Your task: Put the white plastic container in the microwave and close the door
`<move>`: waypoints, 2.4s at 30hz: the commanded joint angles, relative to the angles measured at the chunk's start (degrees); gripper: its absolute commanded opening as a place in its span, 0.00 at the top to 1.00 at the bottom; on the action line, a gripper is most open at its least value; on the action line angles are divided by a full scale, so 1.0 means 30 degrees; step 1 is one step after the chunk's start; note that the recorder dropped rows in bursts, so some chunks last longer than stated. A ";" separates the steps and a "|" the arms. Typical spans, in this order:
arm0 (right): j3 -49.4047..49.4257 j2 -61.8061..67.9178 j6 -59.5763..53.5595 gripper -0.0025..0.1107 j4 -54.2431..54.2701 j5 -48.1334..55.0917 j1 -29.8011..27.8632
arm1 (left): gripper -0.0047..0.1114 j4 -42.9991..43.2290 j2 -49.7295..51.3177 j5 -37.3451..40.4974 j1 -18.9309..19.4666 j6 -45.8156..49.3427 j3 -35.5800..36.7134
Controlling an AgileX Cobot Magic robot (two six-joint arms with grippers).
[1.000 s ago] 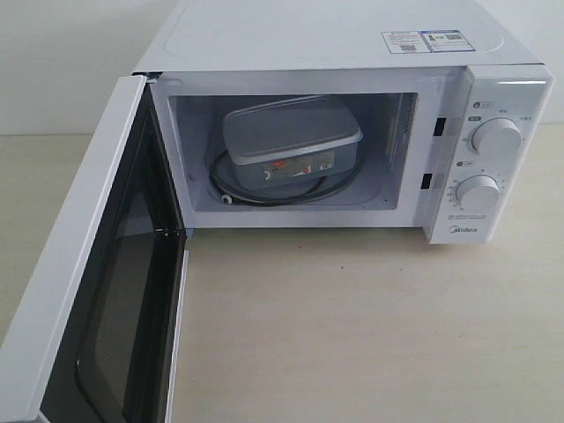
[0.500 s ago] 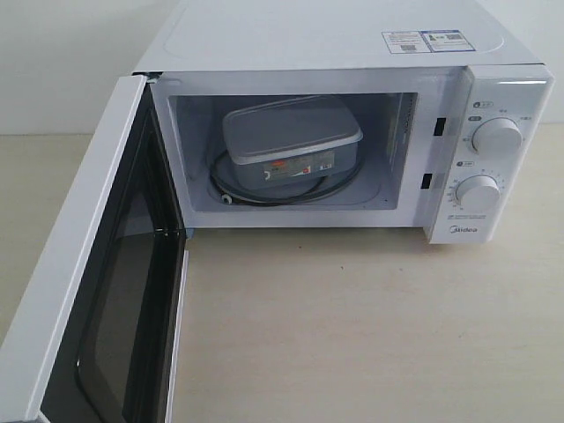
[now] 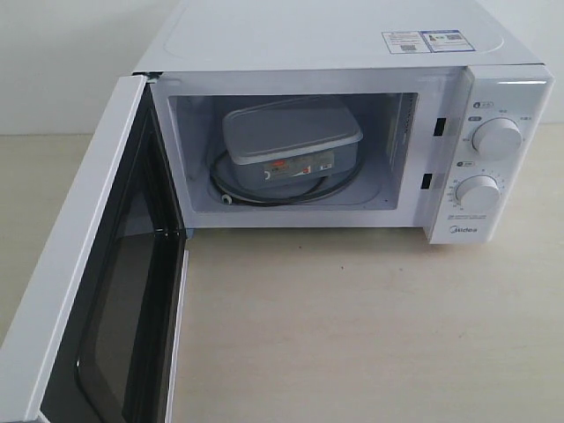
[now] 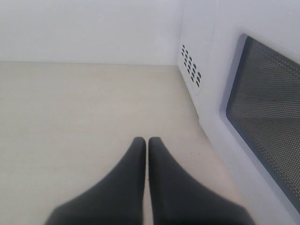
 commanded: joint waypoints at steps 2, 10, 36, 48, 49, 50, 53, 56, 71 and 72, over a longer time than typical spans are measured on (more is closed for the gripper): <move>0.0085 -0.0200 0.2089 0.98 -0.2301 0.0354 0.0038 | 0.92 0.0022 -0.0026 0.0058 -0.0096 0.0156 0.0062; 0.0085 -0.0200 0.1559 0.98 -0.2489 0.0794 0.0038 | 0.92 0.0022 -0.0026 0.0058 -0.0096 0.0156 0.0062; 0.0085 -0.1278 0.0506 0.98 -0.2008 0.4171 0.0003 | 0.92 0.0022 -0.0026 0.0058 -0.0096 0.0156 0.0062; 0.0085 -0.1278 0.0506 0.98 -0.2008 0.4171 0.0003 | 0.92 0.0022 -0.0026 0.0058 -0.0096 0.0156 0.0062; 0.0085 -0.1278 0.0506 0.98 -0.2008 0.4171 0.0003 | 0.92 0.0022 -0.0026 0.0058 -0.0096 0.0156 0.0062; 0.0085 -0.1278 0.0506 0.98 -0.2008 0.4171 0.0003 | 0.92 0.0022 -0.0026 0.0058 -0.0096 0.0156 0.0062; 0.0085 -0.1278 0.0506 0.98 -0.2008 0.4171 0.0003 | 0.92 0.0022 -0.0026 0.0058 -0.0096 0.0156 0.0062; 0.0085 -0.1278 0.0506 0.98 -0.2008 0.4171 0.0003 | 0.92 0.0022 -0.0026 0.0058 -0.0096 0.0156 0.0062; 0.0085 -0.1278 0.0506 0.98 -0.2008 0.4171 0.0003 | 0.92 -0.0315 -0.0026 -0.4929 -0.0096 -0.0360 0.0062; 0.0085 -0.1278 0.0506 0.98 -0.2008 0.4171 0.0003 | 0.92 -0.0584 -0.0026 -0.7119 -0.0096 -0.0691 0.0062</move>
